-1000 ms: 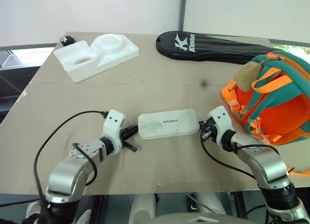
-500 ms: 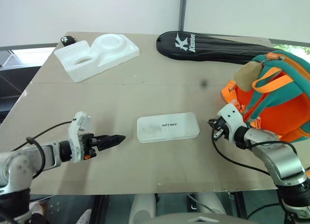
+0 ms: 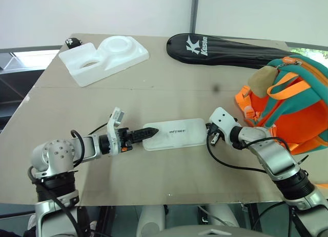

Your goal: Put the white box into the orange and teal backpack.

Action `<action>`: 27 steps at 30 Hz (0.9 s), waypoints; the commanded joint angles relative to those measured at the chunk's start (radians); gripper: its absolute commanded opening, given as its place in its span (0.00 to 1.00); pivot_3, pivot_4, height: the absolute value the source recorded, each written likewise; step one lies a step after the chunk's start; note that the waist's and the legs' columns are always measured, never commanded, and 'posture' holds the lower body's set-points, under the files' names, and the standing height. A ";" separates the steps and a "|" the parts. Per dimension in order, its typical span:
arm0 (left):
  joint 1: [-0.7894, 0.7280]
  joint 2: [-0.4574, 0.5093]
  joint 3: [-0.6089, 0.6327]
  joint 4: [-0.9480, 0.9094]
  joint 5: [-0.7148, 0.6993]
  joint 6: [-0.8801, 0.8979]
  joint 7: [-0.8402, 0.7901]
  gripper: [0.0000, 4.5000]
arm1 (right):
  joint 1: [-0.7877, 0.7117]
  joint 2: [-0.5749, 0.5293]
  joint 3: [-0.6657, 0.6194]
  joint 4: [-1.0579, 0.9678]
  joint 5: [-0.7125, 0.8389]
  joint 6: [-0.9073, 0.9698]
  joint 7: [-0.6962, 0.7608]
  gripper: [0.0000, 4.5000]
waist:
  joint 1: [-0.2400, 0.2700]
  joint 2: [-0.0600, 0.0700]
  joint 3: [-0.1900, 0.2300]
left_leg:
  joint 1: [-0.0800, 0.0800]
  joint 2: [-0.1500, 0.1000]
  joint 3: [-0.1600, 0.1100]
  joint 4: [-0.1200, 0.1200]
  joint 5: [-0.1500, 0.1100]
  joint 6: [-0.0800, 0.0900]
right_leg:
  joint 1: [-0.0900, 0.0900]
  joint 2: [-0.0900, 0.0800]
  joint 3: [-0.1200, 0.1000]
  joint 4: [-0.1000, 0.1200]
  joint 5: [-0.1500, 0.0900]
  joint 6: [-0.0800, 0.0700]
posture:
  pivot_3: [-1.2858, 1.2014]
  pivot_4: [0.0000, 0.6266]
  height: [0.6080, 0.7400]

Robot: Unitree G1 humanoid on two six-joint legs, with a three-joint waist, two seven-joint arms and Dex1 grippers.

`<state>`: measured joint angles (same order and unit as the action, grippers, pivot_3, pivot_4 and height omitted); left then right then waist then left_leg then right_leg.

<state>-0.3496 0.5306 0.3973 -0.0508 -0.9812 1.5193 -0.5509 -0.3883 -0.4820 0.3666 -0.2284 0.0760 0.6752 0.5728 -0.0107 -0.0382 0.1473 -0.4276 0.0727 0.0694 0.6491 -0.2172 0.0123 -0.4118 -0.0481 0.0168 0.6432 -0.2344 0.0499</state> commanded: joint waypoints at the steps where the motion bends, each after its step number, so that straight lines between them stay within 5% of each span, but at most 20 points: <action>1: 0.006 -0.051 -0.025 0.015 -0.016 0.049 0.015 0.94 | 0.005 0.049 0.015 -0.029 0.016 -0.017 0.015 0.00 | -0.001 0.000 0.000 | 0.000 0.000 0.000 0.000 0.000 0.000 | 0.000 0.000 0.000 0.000 0.000 0.000 | 0.52 0.24 1.00; 9: 0.003 -0.123 0.068 -0.011 -0.052 0.087 0.051 0.25 | 0.087 0.067 -0.106 -0.140 0.083 0.028 0.015 0.00 | 0.008 -0.003 -0.002 | -0.001 0.000 -0.002 0.001 0.000 0.000 | 0.000 0.000 -0.001 0.000 0.001 0.002 | 0.52 0.24 1.00; 11: -0.003 -0.126 0.092 -0.018 -0.068 0.091 0.057 0.25 | 0.118 0.053 -0.196 -0.211 0.131 0.050 0.016 0.00 | 0.007 -0.003 -0.002 | -0.001 0.000 -0.002 0.001 0.000 0.000 | 0.000 0.000 -0.001 0.000 0.000 0.001 | 0.52 0.24 1.00; 14: -0.006 -0.129 0.115 -0.039 -0.091 0.083 0.056 0.25 | 0.187 0.030 -0.334 -0.356 0.252 0.119 0.040 0.17 | 0.006 -0.002 -0.002 | -0.001 0.000 -0.002 0.001 0.000 0.000 | 0.000 0.000 -0.001 0.000 0.000 0.000 | 0.52 0.24 1.00; 17: -0.007 -0.114 0.101 -0.083 -0.105 0.008 0.019 0.25 | 0.310 0.022 -0.598 -0.608 0.538 0.267 0.041 0.48 | 0.013 -0.003 -0.002 | -0.003 0.000 -0.004 0.000 0.000 0.000 | 0.000 0.000 -0.003 0.000 0.000 0.001 | 0.52 0.24 1.00; 22: -0.082 -0.137 0.075 -0.053 -0.112 -0.120 -0.018 0.25 | 0.605 -0.103 -0.972 -0.812 1.113 0.301 -0.204 0.83 | 0.029 -0.001 0.000 | -0.004 0.000 -0.006 -0.002 0.000 0.000 | 0.000 0.000 -0.005 -0.001 0.000 0.000 | 0.52 0.24 1.00; 27: -0.172 -0.163 0.014 0.025 -0.089 -0.196 -0.039 0.25 | 0.778 -0.226 -1.108 -0.819 1.274 0.207 -0.605 0.83 | 0.012 -0.004 -0.002 | -0.001 -0.001 -0.002 0.001 0.000 0.000 | 0.002 -0.002 -0.001 -0.001 -0.001 -0.002 | 0.52 0.24 1.00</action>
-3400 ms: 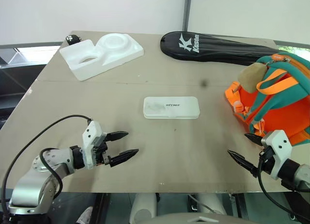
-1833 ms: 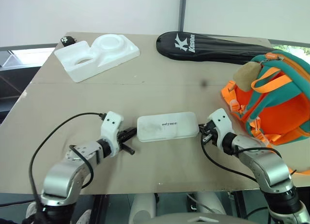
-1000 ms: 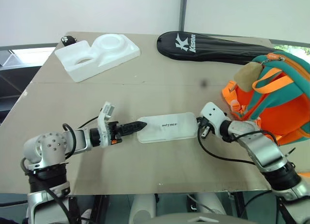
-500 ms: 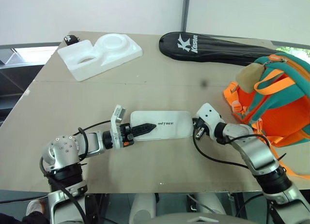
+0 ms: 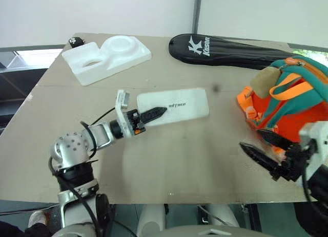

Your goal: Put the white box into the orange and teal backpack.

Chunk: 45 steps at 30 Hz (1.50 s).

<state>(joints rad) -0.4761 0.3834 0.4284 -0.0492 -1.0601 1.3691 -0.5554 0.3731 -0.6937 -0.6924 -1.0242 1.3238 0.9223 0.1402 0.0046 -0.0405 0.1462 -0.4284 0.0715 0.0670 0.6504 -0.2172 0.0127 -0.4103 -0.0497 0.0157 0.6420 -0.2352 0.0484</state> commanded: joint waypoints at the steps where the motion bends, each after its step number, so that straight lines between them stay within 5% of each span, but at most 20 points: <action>1: -0.071 -0.021 -0.037 0.037 -0.005 -0.063 -0.047 0.25 | -0.026 -0.002 -0.016 0.006 -0.018 -0.041 -0.276 0.83 | -0.007 -0.002 -0.001 | 0.001 0.000 0.000 0.000 0.000 0.000 | 0.000 0.000 0.000 0.000 0.000 0.000 | 0.52 0.24 1.00; 4: -0.115 -0.029 -0.069 0.060 0.006 -0.097 -0.057 0.25 | -0.213 0.014 0.134 0.122 -0.128 -0.048 -0.426 0.83 | -0.012 -0.003 -0.001 | -0.001 0.000 -0.002 0.002 0.000 0.000 | 0.000 0.002 0.000 0.000 0.000 0.000 | 0.52 0.24 1.00; 8: -0.141 -0.034 -0.076 0.053 0.005 -0.129 -0.041 0.25 | -0.543 0.093 0.355 0.403 -0.377 -0.115 -0.444 0.78 | -0.024 -0.002 -0.001 | -0.001 -0.001 0.000 0.001 0.000 0.000 | -0.002 0.003 0.004 0.000 0.000 0.000 | 0.52 0.24 1.00; 10: -0.139 -0.038 -0.071 0.043 0.000 -0.141 -0.030 0.25 | -0.597 0.114 0.382 0.470 -0.445 -0.138 -0.425 0.65 | -0.017 -0.002 -0.001 | -0.002 -0.001 -0.002 -0.002 0.000 0.000 | -0.003 0.004 0.004 0.000 0.001 0.002 | 0.52 0.24 1.00; 15: -0.114 -0.051 -0.028 -0.001 -0.033 -0.170 0.028 0.25 | -0.665 0.091 0.442 0.559 -0.623 -0.227 -0.304 0.03 | -0.008 -0.001 0.000 | -0.006 -0.001 -0.003 -0.003 0.000 0.000 | -0.003 0.004 0.002 -0.002 0.000 0.005 | 0.52 0.24 1.00; 16: -0.104 -0.055 -0.020 -0.012 -0.038 -0.177 0.040 0.25 | -0.675 0.091 0.450 0.570 -0.643 -0.241 -0.279 0.01 | -0.009 -0.001 0.000 | -0.006 -0.001 -0.003 -0.003 0.000 0.000 | -0.003 0.004 0.002 -0.003 0.000 0.005 | 0.52 0.24 1.00; 20: -0.056 -0.071 0.013 -0.063 -0.053 -0.217 0.084 0.25 | -0.739 0.079 0.521 0.610 -0.708 -0.323 -0.098 0.01 | -0.018 0.000 0.001 | -0.004 -0.001 -0.002 -0.002 0.000 0.000 | -0.003 0.003 0.003 -0.001 0.000 0.006 | 0.52 0.24 1.00; 32: 0.040 0.047 0.113 -0.193 -0.074 -0.368 0.106 0.25 | -0.953 0.069 0.599 0.563 -0.437 -0.257 0.443 0.01 | -0.016 0.004 0.003 | -0.004 0.002 -0.004 -0.002 0.000 0.000 | -0.003 0.007 0.004 0.000 0.002 0.004 | 0.52 0.24 1.00; 38: 0.196 0.245 0.224 -0.283 -0.079 -0.505 -0.157 0.25 | -0.937 -0.006 0.696 0.602 -0.465 -0.227 0.665 0.01 | -0.016 0.004 0.004 | -0.004 0.002 -0.002 -0.006 0.000 -0.001 | -0.004 0.007 0.003 -0.004 0.001 0.004 | 0.52 0.24 1.00; 45: 0.221 0.390 0.157 -0.293 0.014 -0.636 -0.399 0.25 | -0.950 -0.032 0.693 0.631 -0.460 -0.213 0.796 0.01 | -0.004 0.004 0.005 | -0.003 0.001 -0.002 -0.001 0.000 -0.001 | -0.002 0.004 0.001 -0.001 -0.001 0.000 | 0.52 0.24 1.00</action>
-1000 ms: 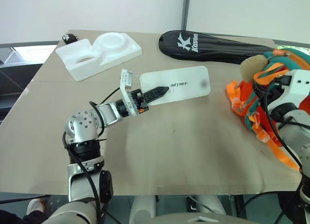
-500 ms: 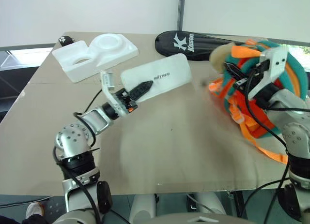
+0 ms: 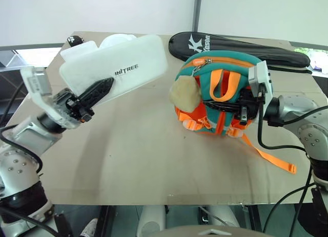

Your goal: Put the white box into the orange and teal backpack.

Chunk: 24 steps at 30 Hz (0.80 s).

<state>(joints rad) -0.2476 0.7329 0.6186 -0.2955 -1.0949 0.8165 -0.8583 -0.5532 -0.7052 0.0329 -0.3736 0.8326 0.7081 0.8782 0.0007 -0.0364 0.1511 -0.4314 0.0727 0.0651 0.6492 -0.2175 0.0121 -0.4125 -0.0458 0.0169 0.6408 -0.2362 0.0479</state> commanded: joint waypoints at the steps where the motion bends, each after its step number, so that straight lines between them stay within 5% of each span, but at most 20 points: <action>1: -0.016 0.041 -0.059 -0.049 0.072 -0.109 -0.108 0.25 | -0.029 -0.027 -0.040 -0.023 0.047 0.012 0.079 0.01 | 0.000 0.000 0.000 | 0.000 0.000 0.001 0.001 0.000 0.000 | 0.000 0.000 0.000 0.000 0.000 0.000 | 0.52 0.24 1.00; 24: -0.226 0.037 -0.404 0.134 0.416 -0.504 -0.396 0.25 | 0.001 -0.096 -0.102 -0.093 0.128 0.051 0.171 0.01 | 0.014 0.001 0.001 | -0.001 0.000 0.002 0.000 0.000 0.000 | -0.001 0.000 0.000 0.001 0.002 0.004 | 0.52 0.24 1.00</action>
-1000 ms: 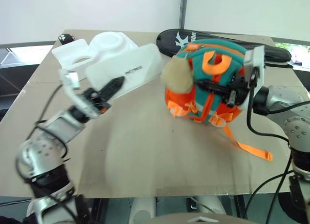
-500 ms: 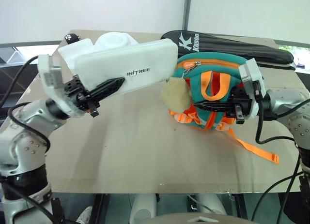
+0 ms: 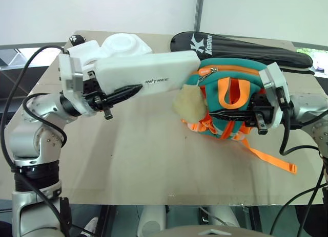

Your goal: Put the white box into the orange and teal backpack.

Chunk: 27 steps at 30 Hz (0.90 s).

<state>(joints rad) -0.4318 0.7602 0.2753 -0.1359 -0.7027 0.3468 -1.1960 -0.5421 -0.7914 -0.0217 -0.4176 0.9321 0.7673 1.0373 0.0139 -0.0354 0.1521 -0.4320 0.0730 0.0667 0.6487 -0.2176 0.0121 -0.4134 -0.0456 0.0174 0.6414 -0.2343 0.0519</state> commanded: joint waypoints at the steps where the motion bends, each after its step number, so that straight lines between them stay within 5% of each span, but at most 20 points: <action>1: -0.062 0.004 -0.092 -0.028 0.039 -0.040 -0.069 0.25 | -0.011 -0.007 -0.046 -0.051 0.026 -0.010 0.008 0.01 | 0.002 0.000 0.000 | 0.000 0.000 0.000 0.000 0.000 0.000 | 0.000 0.000 0.000 0.000 0.000 0.000 | 0.52 0.24 1.00; 12: -0.287 -0.041 -0.399 0.087 0.231 -0.048 -0.190 0.25 | -0.020 0.023 -0.042 -0.049 -0.013 -0.040 -0.022 0.01 | 0.001 0.000 0.000 | 0.000 0.000 -0.001 0.001 0.000 0.000 | 0.000 0.001 0.000 0.001 0.000 0.000 | 0.52 0.24 1.00; 20: -0.460 -0.292 -0.628 0.280 0.498 -0.065 -0.014 0.25 | 0.007 0.056 -0.046 -0.078 -0.025 -0.035 -0.099 0.01 | 0.001 0.000 0.000 | -0.001 -0.001 -0.001 0.003 0.000 0.000 | 0.001 0.002 0.001 0.000 0.000 0.001 | 0.52 0.24 1.00; 24: -0.428 -0.307 -0.617 0.295 0.521 -0.017 0.020 0.66 | 0.023 0.073 -0.028 -0.079 -0.091 -0.047 -0.164 0.00 | -0.007 0.001 0.000 | 0.000 0.000 -0.003 0.002 0.000 0.000 | 0.001 0.004 0.002 0.001 0.000 0.001 | 0.52 0.24 1.00; 26: -0.397 -0.294 -0.547 0.264 0.492 -0.006 0.055 0.93 | 0.033 0.076 -0.032 -0.082 -0.092 -0.033 -0.186 0.00 | -0.011 0.001 -0.001 | 0.001 0.001 -0.004 0.001 0.000 0.000 | 0.000 0.005 0.003 0.001 0.000 0.000 | 0.52 0.24 1.00; 27: -0.378 -0.271 -0.498 0.230 0.440 0.054 0.047 0.99 | 0.038 0.075 -0.032 -0.082 -0.098 -0.034 -0.190 0.00 | -0.016 0.001 -0.001 | 0.001 0.001 -0.004 0.001 0.000 0.000 | 0.000 0.005 0.003 0.002 0.000 0.000 | 0.52 0.24 1.00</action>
<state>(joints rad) -0.8307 0.4597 -0.2637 0.1316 -0.2277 0.3630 -1.1443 -0.5024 -0.7152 -0.0179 -0.4748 0.8382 0.7447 0.8699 -0.0017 -0.0340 0.1516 -0.4314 0.0744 0.0628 0.6501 -0.2175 0.0123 -0.4131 -0.0398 0.0200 0.6430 -0.2341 0.0522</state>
